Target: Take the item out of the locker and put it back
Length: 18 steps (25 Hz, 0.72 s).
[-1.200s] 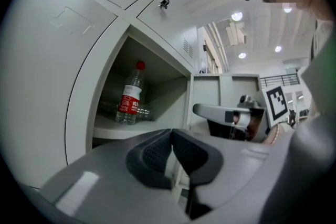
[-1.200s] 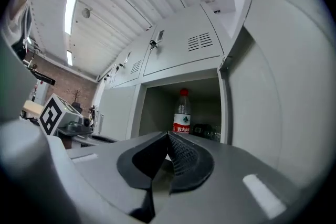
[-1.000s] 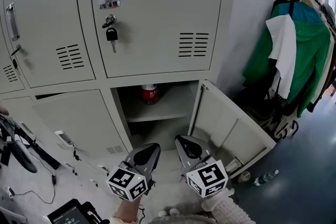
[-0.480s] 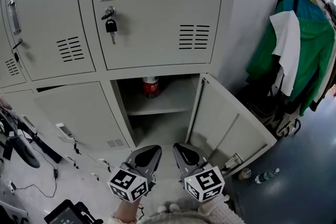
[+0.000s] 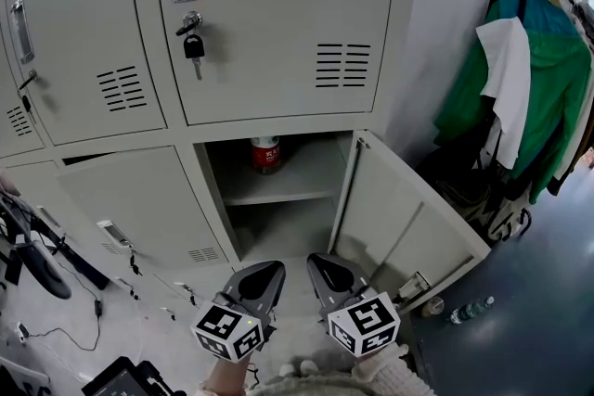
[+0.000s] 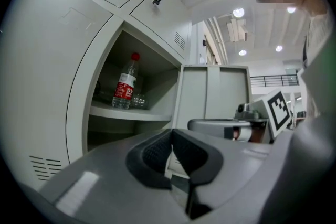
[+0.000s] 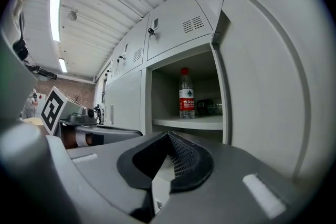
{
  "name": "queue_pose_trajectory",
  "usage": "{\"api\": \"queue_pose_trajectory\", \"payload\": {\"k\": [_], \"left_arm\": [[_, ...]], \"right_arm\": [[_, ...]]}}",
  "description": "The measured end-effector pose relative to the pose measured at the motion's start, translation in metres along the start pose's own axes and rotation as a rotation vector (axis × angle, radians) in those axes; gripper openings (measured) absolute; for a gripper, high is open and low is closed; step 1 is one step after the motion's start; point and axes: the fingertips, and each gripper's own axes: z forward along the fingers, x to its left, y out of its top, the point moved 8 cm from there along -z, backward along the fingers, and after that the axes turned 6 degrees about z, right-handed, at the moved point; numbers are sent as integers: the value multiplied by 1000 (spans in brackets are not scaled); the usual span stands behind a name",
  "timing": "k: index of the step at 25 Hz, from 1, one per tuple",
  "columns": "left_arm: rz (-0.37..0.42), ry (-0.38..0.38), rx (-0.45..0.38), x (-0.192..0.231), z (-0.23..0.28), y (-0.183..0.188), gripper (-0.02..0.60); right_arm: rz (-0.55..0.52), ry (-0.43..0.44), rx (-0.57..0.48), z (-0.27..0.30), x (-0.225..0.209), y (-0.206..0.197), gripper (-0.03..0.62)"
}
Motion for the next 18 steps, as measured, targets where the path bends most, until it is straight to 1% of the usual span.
{"api": "queue_pose_trajectory", "payload": {"k": [4,9,12,15,18], "left_arm": [[23,-2,11,2,3,2,8],[18,8,1,8,2,6,8],[6,4,-2,8,3,6,8],[28,-6,16,3,7,4,8],[8,-25,21,-1,11,0,8]], "right_arm": [[-15,-5,-7,2,-7,7,-2],[-29,-13,9,5,-9,5,-2],[-28,0,24,6,-7,2,-2],[-30,19,24,8,-3,2,-2],[-31,31,29,9,1,1,-2]]}}
